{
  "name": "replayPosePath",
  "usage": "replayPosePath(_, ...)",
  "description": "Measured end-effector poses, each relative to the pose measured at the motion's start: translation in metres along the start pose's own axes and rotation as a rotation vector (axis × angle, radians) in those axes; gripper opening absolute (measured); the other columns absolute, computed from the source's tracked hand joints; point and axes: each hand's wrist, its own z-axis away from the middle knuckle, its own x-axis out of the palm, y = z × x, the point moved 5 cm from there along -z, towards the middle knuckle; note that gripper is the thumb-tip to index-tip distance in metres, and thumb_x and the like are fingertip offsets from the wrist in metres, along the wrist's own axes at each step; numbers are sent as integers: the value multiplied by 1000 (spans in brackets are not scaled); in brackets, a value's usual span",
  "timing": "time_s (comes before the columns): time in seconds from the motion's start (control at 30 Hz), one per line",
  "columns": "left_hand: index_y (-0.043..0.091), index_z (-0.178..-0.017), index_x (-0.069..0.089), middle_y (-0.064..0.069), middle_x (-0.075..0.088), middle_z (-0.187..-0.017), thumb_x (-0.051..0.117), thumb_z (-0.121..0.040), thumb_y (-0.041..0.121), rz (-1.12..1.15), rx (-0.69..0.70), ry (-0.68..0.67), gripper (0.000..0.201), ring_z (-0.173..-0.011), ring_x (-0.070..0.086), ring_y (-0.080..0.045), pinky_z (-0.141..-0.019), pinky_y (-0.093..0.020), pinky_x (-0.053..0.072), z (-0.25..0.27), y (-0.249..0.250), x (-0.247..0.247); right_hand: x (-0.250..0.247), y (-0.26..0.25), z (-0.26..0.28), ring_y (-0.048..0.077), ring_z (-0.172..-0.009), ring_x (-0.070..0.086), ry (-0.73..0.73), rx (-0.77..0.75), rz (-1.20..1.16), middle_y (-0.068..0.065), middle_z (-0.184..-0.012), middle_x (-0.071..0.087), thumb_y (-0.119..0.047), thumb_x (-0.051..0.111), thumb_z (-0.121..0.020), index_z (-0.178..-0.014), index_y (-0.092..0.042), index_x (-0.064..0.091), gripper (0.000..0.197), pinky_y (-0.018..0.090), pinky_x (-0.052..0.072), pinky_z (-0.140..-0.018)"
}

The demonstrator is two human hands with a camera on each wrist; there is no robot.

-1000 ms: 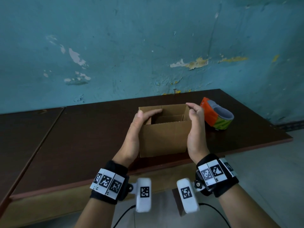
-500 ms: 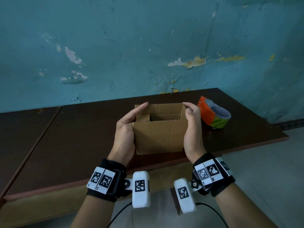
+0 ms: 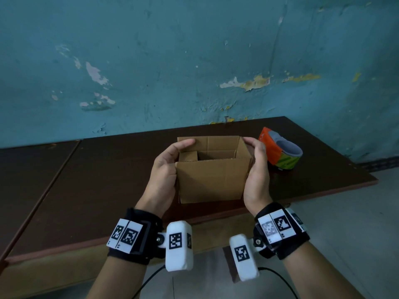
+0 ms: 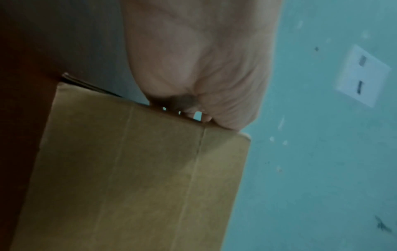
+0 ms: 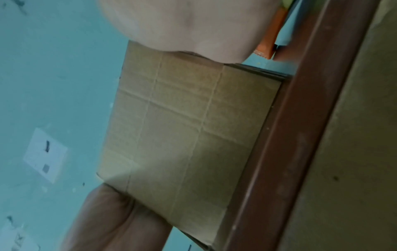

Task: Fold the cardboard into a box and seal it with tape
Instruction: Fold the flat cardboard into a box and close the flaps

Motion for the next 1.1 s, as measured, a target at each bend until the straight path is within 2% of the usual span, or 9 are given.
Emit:
replayPosePath(0.13,10,-127,66,-18,64,-133,50,-75,-17,-1,-14,-44,61,-93,70,-17,-65,-22,58,0,3,-1,0,-2,-5,27,-117,62,-9,48,-20,5,-117,68,-39,53,-88,-111,-28,65,28,58,42,-109)
replayPosePath(0.3,9,-133,63,-24,60,-139,54,-71,-9,35,-47,-54,66,-96,69,-22,-67,-25,59,-1,0,-2,0,3,-11,29,-118,65,-26,146,-121,9,-120,71,-29,72,-77,-113,-20,67,38,55,45,-109)
replayPosePath(0.4,10,-132,65,-25,59,-140,54,-75,-11,39,-42,-40,61,-99,68,-26,-68,-26,60,-1,-2,-3,-1,9,-16,26,-112,69,-37,163,-117,5,-115,72,1,62,-90,-115,-16,64,30,50,50,-104)
replayPosePath(0.5,8,-130,67,-25,60,-140,45,-86,-20,37,-43,-29,57,-99,68,-24,-69,-25,59,0,-3,-3,-1,13,-18,26,-113,69,-40,158,-106,8,-116,72,14,59,-88,-117,-14,62,40,41,56,-97)
replayPosePath(0.6,9,-126,69,-24,62,-138,42,-88,-23,33,-41,-24,56,-99,68,-23,-70,-26,60,1,-2,-2,-1,14,-20,21,-109,70,-41,158,-112,7,-113,72,18,58,-85,-116,-14,61,45,33,58,-89)
replayPosePath(0.73,12,-121,71,-26,62,-137,43,-89,-24,14,-37,-13,56,-101,66,-25,-71,-25,59,0,-1,-2,-2,16,-22,22,-111,69,-36,154,-118,9,-115,71,22,53,-84,-115,-13,61,48,29,59,-87)
replayPosePath(0.9,13,-120,73,-21,67,-133,47,-89,-21,-8,-47,-23,53,-97,70,-23,-67,-26,59,0,-2,-3,-3,19,-26,29,-113,67,-2,150,-107,10,-113,71,23,38,-83,-112,-14,62,53,38,58,-91)
replayPosePath(1.03,15,-115,75,-19,69,-131,48,-88,-22,-3,-57,-15,54,-97,70,-23,-67,-26,59,0,-1,-3,-3,19,-25,30,-114,67,-1,140,-104,11,-114,71,21,34,-84,-113,-12,62,52,44,56,-97)
replayPosePath(1.1,14,-115,75,-19,70,-130,47,-87,-22,7,-59,-11,54,-96,70,-23,-68,-26,59,-1,-1,-3,-3,18,-25,30,-114,67,-1,145,-108,10,-113,71,21,34,-84,-114,-11,62,52,43,56,-95)
